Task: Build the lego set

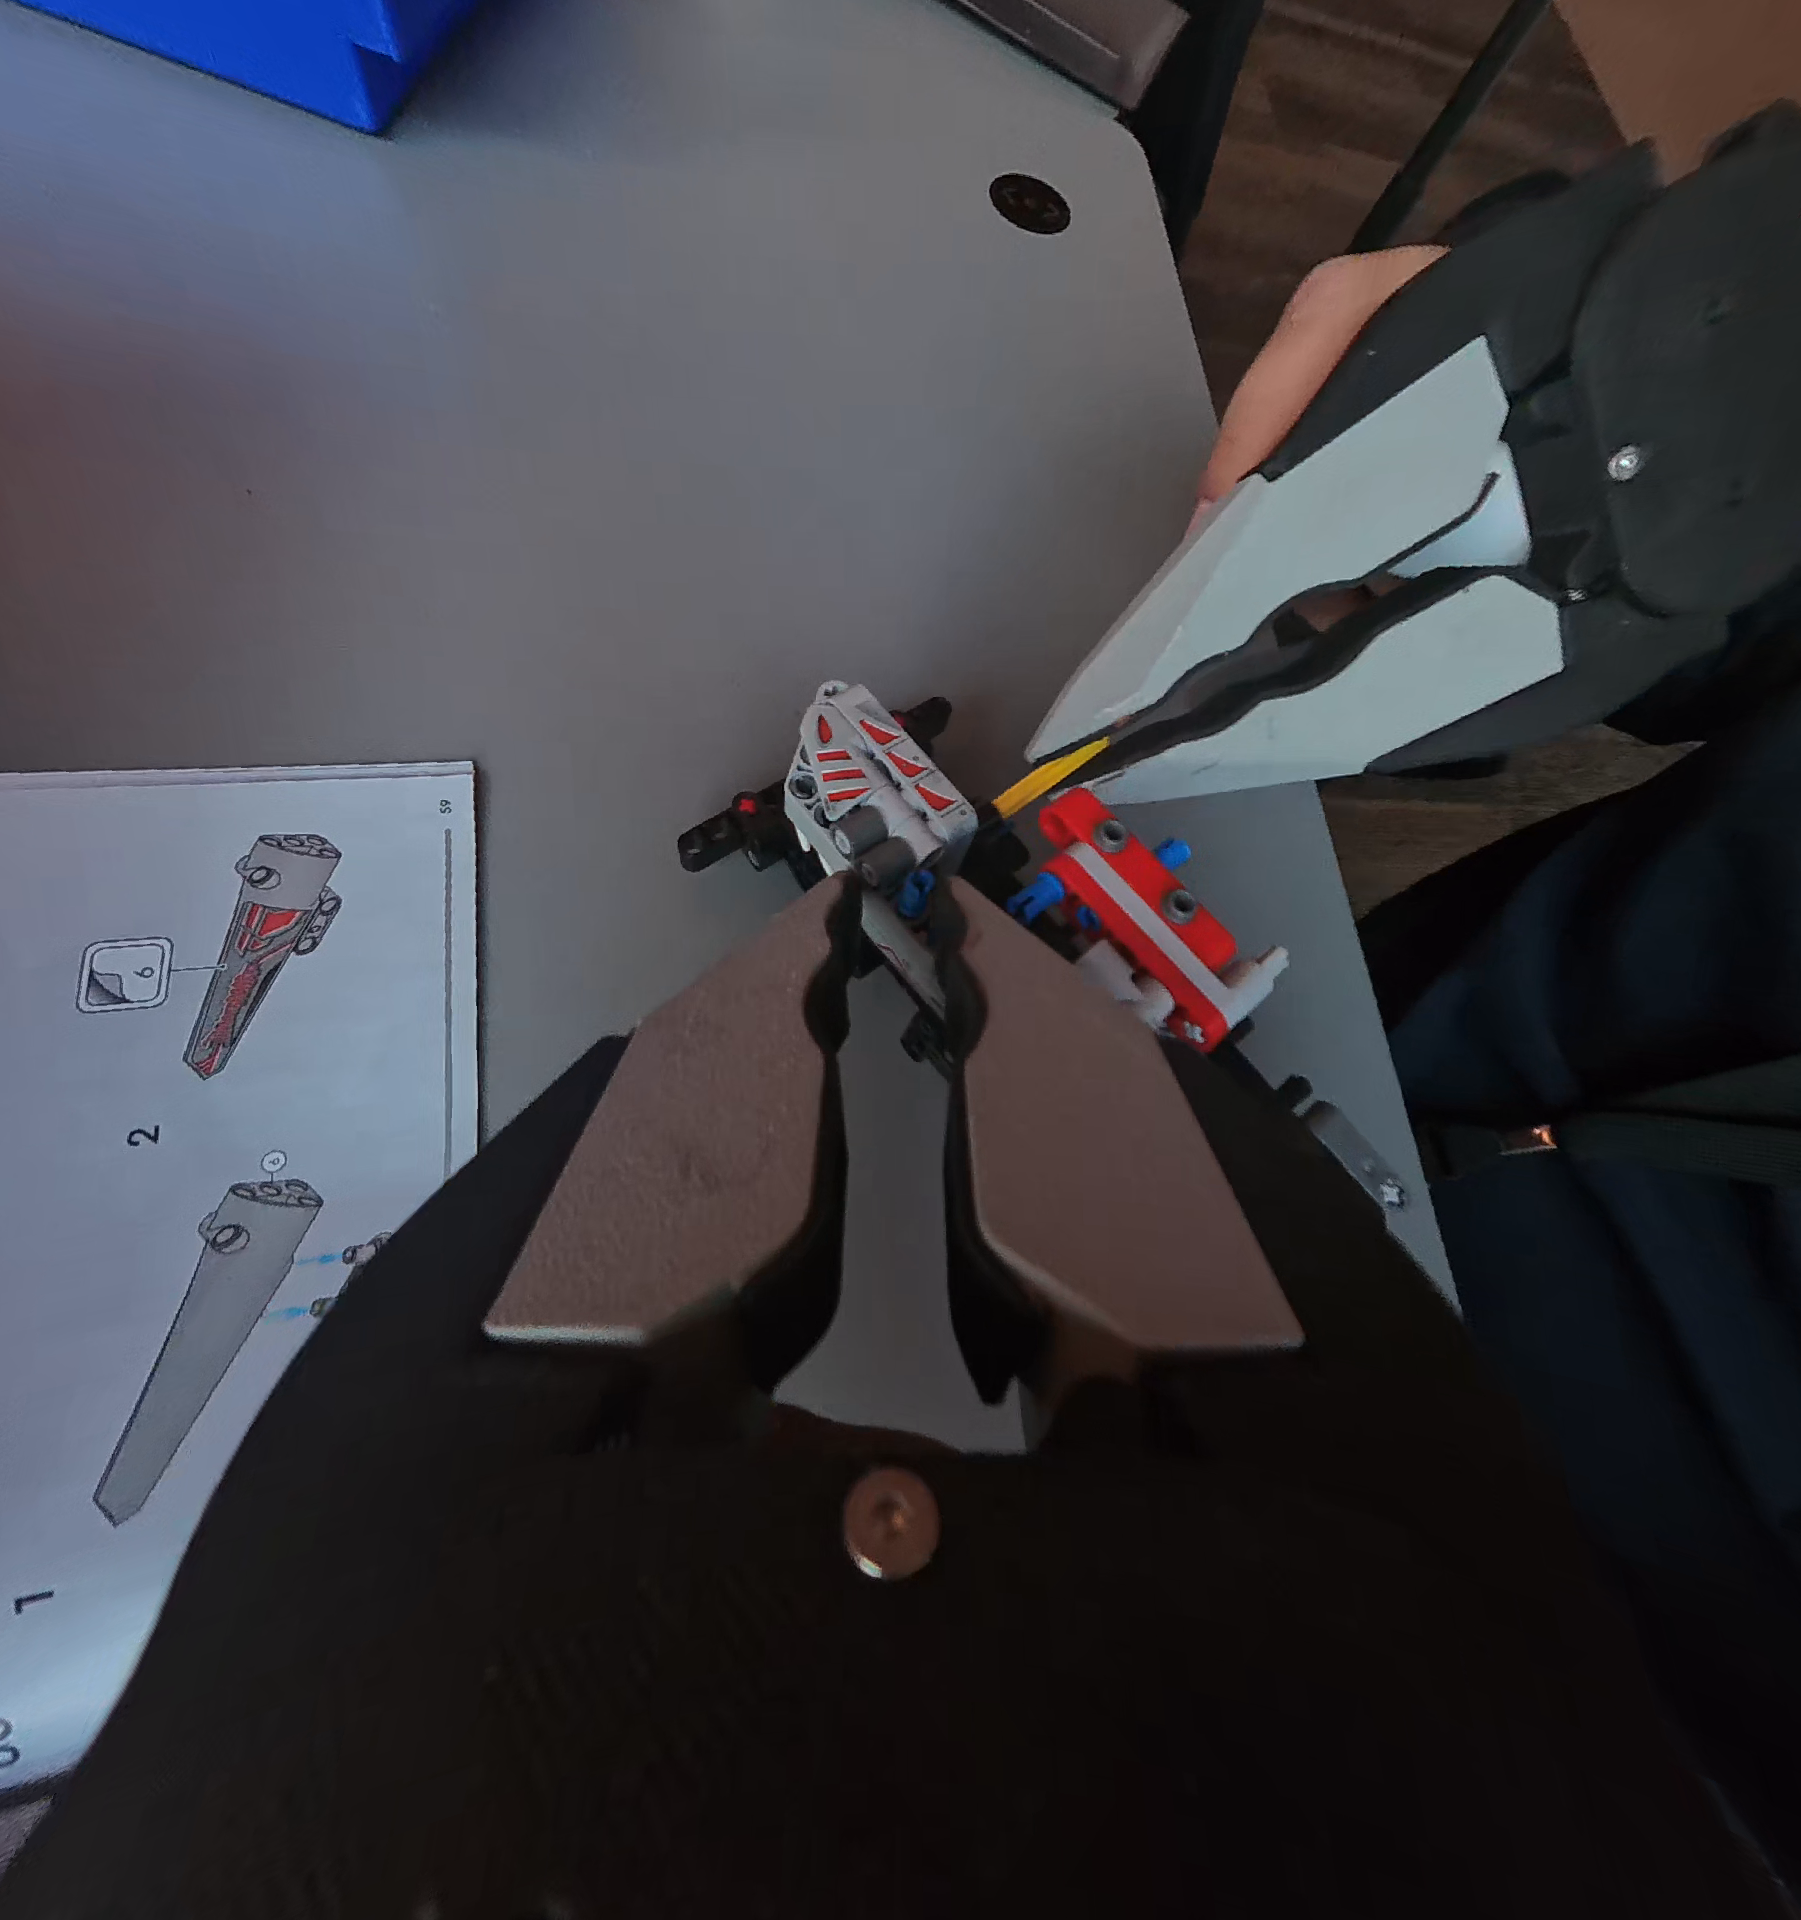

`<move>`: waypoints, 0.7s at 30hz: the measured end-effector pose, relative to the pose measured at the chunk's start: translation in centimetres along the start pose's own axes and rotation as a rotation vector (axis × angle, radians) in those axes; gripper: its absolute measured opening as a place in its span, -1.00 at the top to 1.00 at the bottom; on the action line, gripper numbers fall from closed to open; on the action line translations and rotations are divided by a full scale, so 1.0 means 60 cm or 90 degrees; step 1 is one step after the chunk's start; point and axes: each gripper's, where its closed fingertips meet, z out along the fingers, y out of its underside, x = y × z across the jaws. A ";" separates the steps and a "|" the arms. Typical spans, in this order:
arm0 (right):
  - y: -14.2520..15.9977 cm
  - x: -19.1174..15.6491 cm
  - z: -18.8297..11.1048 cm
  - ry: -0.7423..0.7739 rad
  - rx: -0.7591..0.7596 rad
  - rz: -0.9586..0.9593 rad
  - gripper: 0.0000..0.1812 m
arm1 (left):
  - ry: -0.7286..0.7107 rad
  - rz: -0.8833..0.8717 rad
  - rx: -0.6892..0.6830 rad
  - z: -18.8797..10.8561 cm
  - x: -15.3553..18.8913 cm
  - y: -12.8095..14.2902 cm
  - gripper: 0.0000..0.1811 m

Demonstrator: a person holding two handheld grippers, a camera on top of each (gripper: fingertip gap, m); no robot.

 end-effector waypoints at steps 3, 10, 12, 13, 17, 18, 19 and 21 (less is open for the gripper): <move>-0.001 -0.001 0.002 -0.012 0.015 0.018 0.97 | -0.007 -0.004 0.007 -0.001 -0.001 0.001 0.89; -0.003 0.001 0.006 -0.028 0.024 -0.031 0.97 | -0.025 -0.011 0.011 -0.003 -0.004 0.003 0.90; -0.003 0.002 0.007 -0.031 0.022 -0.048 0.97 | -0.027 -0.014 0.012 -0.003 -0.004 0.003 0.90; -0.003 0.002 0.007 -0.029 0.020 -0.056 0.97 | -0.027 -0.017 0.013 -0.003 -0.004 0.004 0.90; -0.003 0.002 0.009 -0.044 0.033 0.000 0.98 | -0.036 -0.019 0.012 -0.004 -0.005 0.004 0.91; -0.003 0.002 0.010 -0.052 0.042 0.020 0.97 | -0.039 -0.020 0.012 -0.004 -0.005 0.004 0.91; -0.005 -0.003 0.012 -0.066 0.055 0.032 0.97 | -0.014 -0.018 0.014 0.001 0.008 0.003 0.91; -0.008 -0.002 0.015 -0.067 0.062 0.020 0.98 | -0.031 -0.007 0.007 0.005 0.008 0.002 0.91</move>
